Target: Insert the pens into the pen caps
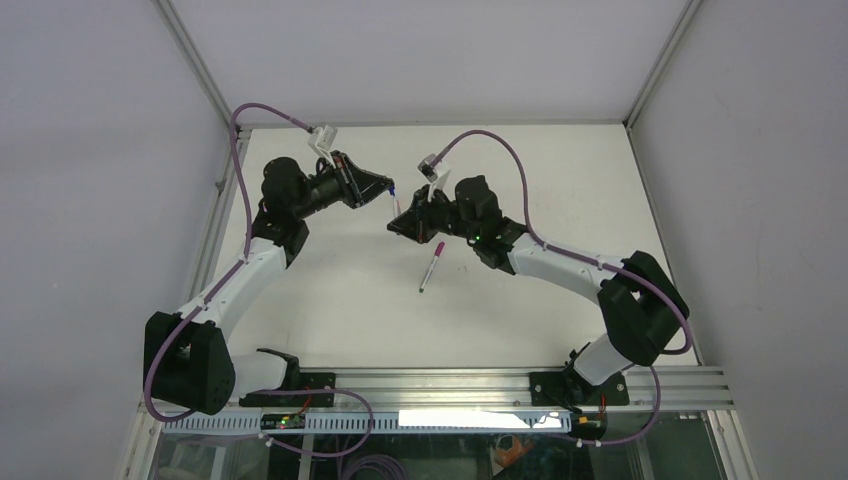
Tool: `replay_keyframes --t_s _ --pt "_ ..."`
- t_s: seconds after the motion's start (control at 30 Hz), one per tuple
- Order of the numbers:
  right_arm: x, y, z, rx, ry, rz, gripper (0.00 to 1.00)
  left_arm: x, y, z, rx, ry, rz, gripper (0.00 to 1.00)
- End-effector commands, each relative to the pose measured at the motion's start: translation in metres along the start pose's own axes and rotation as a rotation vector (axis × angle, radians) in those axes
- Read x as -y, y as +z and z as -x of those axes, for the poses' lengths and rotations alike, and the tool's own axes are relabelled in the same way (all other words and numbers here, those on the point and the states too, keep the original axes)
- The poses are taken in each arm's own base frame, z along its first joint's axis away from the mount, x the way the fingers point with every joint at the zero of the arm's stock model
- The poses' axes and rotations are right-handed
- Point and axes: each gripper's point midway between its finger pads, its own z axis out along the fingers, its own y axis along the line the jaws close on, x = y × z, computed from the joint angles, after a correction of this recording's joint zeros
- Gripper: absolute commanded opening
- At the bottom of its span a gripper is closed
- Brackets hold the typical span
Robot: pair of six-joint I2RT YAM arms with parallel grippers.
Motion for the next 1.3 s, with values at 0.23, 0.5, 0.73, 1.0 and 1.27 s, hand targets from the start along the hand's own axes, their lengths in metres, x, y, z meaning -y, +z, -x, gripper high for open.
replay_keyframes --t_s 0.23,0.5,0.73,1.0,1.27 --pt "-0.01 0.008 0.007 0.018 0.007 0.048 0.0 0.013 -0.004 0.015 0.033 0.08 -0.035 0.0" --pt "-0.01 0.005 0.011 0.027 -0.015 0.039 0.0 0.01 -0.002 0.011 0.018 0.07 -0.034 0.0" --pt "-0.01 0.005 0.015 0.032 -0.03 0.034 0.0 0.01 0.001 0.007 0.004 0.055 -0.052 0.0" --pt "-0.008 0.006 0.02 0.037 -0.042 0.028 0.0 0.006 0.005 -0.001 -0.024 0.033 -0.064 0.0" --pt "-0.006 0.002 0.022 0.039 -0.049 0.018 0.0 0.002 0.003 -0.001 -0.023 0.049 -0.036 0.0"
